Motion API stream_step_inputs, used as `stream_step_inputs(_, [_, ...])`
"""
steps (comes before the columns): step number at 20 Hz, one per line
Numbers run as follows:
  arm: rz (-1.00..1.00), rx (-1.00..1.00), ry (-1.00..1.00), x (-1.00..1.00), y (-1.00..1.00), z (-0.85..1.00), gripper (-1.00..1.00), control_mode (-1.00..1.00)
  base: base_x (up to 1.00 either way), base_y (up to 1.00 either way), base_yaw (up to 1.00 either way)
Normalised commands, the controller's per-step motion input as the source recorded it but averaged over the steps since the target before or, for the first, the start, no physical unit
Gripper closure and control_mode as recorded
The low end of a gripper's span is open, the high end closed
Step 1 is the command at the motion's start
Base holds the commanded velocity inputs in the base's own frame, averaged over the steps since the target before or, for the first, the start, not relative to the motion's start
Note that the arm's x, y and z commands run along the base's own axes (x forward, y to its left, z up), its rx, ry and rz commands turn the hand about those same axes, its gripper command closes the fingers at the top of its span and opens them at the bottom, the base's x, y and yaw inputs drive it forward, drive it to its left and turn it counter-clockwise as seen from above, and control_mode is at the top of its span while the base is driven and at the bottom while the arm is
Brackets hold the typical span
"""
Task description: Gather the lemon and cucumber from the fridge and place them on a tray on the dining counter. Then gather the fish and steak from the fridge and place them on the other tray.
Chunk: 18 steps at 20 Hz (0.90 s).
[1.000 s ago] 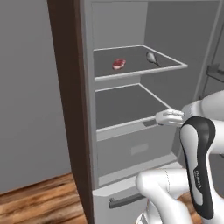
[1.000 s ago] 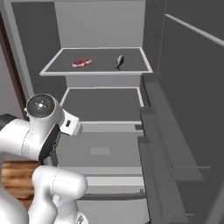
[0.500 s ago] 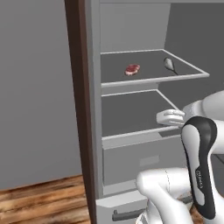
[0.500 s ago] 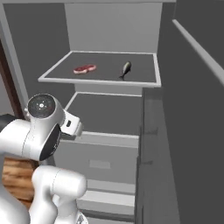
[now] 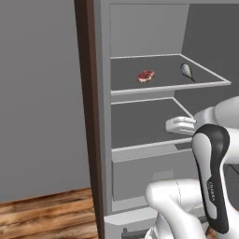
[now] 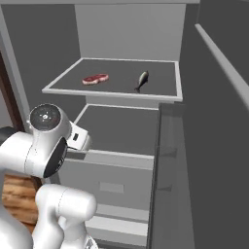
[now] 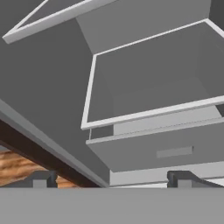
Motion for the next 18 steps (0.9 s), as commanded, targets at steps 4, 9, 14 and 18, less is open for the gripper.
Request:
stream_step_inputs(4, [-0.04,-0.14,-0.15,0.0,-0.12,0.42,-1.0,-1.0,0.0,0.0,0.0])
stream_step_inputs(9, [-0.14,-0.18,-0.12,0.11,-0.19,0.82,-1.0,-1.0,0.0,0.0,0.0])
stream_step_inputs(14, [-0.12,-0.05,-0.01,0.19,-0.49,0.65,-1.0,-1.0,0.0,0.0,0.0])
stream_step_inputs(18, [-0.06,0.0,0.0,0.01,-0.79,0.43,-1.0,-1.0,0.0,0.0,0.0])
